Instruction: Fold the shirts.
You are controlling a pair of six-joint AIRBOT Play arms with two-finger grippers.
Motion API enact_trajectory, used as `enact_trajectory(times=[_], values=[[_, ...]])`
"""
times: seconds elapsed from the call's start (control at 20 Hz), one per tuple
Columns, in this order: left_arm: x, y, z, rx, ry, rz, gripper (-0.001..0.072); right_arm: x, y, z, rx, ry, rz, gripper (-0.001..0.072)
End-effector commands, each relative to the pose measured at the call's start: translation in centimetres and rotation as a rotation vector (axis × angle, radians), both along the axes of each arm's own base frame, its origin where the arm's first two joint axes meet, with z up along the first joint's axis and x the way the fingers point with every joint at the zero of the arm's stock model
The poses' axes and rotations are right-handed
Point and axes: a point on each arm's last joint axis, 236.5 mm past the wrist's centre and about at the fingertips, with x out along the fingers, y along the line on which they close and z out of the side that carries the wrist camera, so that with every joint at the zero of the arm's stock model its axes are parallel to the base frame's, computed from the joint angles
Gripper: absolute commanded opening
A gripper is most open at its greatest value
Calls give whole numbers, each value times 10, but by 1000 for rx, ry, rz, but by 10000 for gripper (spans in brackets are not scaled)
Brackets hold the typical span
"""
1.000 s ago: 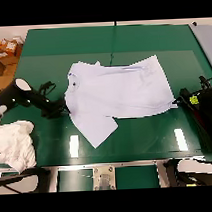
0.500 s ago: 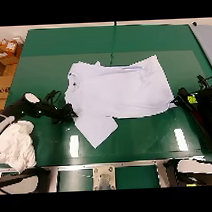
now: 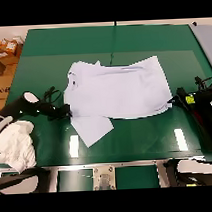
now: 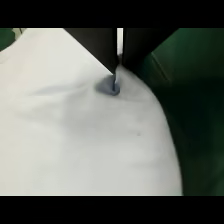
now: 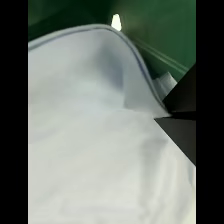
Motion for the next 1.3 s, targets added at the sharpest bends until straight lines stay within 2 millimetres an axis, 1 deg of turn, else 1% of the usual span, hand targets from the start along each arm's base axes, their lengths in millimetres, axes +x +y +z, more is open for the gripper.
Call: enact_trajectory(times=[0.0, 0.05, 0.1, 0.15, 0.2, 0.25, 0.3, 0.35, 0.4, 0.45, 0.5, 0.55, 0.6, 0.65, 0.7, 0.75, 0.8, 0.85, 0.9, 0.95, 1.0, 1.05, 1.1, 1.15, 1.2, 1.25], values=[[19, -3, 68, 4, -152, -78, 23, 26, 16, 67, 65, -169, -11, 13], [31, -5, 104, -1, -243, -86, 23, 35, 17, 101, 54, -260, -12, 13], [43, -6, 150, -4, -356, -90, 23, 43, 18, 141, 22, -366, -11, 13], [52, -7, 201, -6, -483, -88, 23, 47, 18, 180, -20, -465, -3, 13], [57, -6, 251, 0, -612, -85, 23, 46, 18, 222, -83, -567, 8, 13], [56, -4, 304, 3, -737, -78, 23, 42, 19, 261, -139, -656, 10, 14], [46, -3, 362, 7, -877, -74, 23, 33, 20, 303, -200, -750, -2, 14], [31, -2, 415, 6, -1007, -63, 24, 21, 20, 344, -260, -842, -27, 15], [8, 1, 471, -5, -1141, -35, 24, 8, 24, 379, -306, -918, -53, 15], [-17, 3, 520, -9, -1271, -24, 24, -7, 30, 409, -329, -977, -86, 15], [-44, 7, 562, 1, -1390, -17, 24, -23, 39, 439, -356, -1046, -112, 15], [-70, 12, 594, 30, -1486, -8, 24, -39, 48, 468, -399, -1133, -124, 15], [-99, 17, 621, 59, -1569, -3, 25, -54, 57, 494, -441, -1214, -136, 15], [-116, 20, 635, 79, -1614, -5, 25, -70, 65, 518, -478, -1295, -154, 15], [-129, 20, 642, 92, -1636, -12, 24, -85, 72, 542, -513, -1374, -175, 15], [-134, 22, 642, 109, -1637, -17, 25, -98, 78, 561, -539, -1437, -190, 15], [-134, 25, 639, 129, -1628, -15, 25, -106, 81, 573, -554, -1477, -200, 15], [-130, 31, 635, 156, -1609, 2, 25, -109, 83, 578, -561, -1490, -198, 16], [-122, 38, 631, 173, -1584, 35, 24, -107, 82, 575, -561, -1479, -194, 16], [-110, 46, 623, 206, -1556, 63, 25, -97, 76, 565, -555, -1438, -186, 16], [-94, 53, 611, 225, -1513, 90, 24, -84, 70, 550, -530, -1384, -173, 15], [-72, 57, 594, 245, -1459, 98, 25, -65, 58, 530, -495, -1316, -170, 15], [-51, 57, 574, 251, -1398, 91, 25, -46, 46, 508, -457, -1253, -174, 15], [-25, 55, 546, 248, -1324, 81, 25, -26, 35, 483, -416, -1186, -172, 15], [-1, 51, 519, 231, -1255, 68, 24, -4, 28, 450, -379, -1115, -150, 15], [27, 47, 485, 215, -1177, 62, 25, 19, 25, 414, -338, -1043, -117, 15]])
